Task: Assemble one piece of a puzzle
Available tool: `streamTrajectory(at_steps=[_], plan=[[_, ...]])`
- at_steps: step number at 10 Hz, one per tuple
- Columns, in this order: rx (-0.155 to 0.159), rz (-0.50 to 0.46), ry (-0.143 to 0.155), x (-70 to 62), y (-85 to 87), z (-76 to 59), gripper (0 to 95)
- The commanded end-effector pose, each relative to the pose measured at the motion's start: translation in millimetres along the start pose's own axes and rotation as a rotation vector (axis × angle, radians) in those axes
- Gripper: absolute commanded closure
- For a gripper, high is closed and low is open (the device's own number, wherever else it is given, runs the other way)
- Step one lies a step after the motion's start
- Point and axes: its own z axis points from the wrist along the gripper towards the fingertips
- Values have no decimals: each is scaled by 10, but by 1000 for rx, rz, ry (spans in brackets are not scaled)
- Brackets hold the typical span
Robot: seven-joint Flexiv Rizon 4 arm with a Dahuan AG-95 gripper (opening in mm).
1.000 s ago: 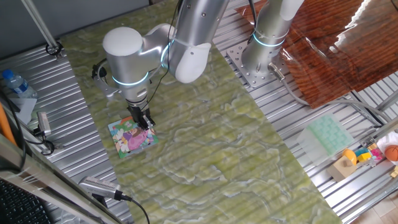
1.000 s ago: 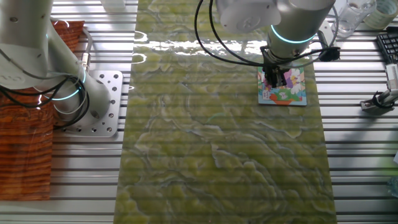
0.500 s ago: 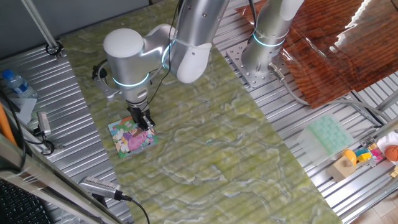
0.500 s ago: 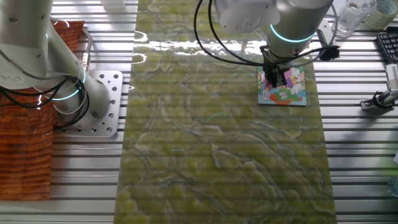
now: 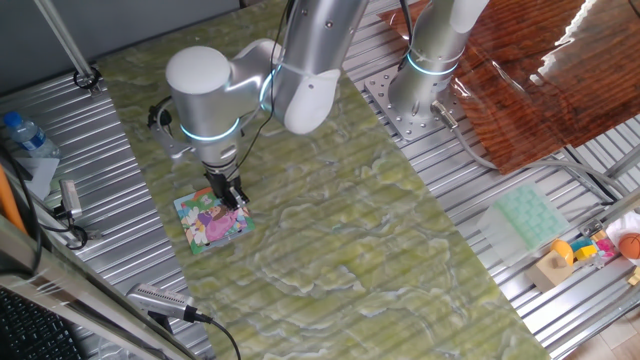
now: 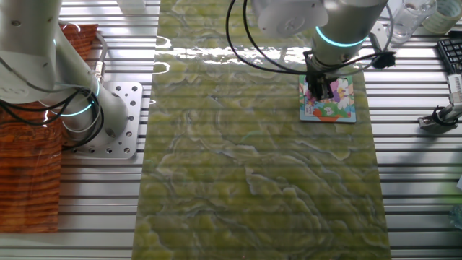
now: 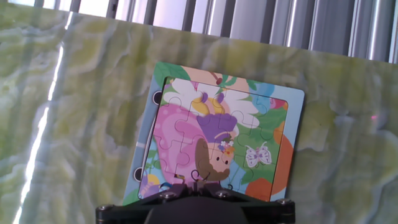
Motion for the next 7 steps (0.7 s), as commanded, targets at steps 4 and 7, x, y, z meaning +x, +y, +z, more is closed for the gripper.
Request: streamTrajectory(at_steps=[4, 7], plan=[[-11, 29, 35, 14, 12, -101, 950], [-41, 52, 49, 16, 21, -145, 950]])
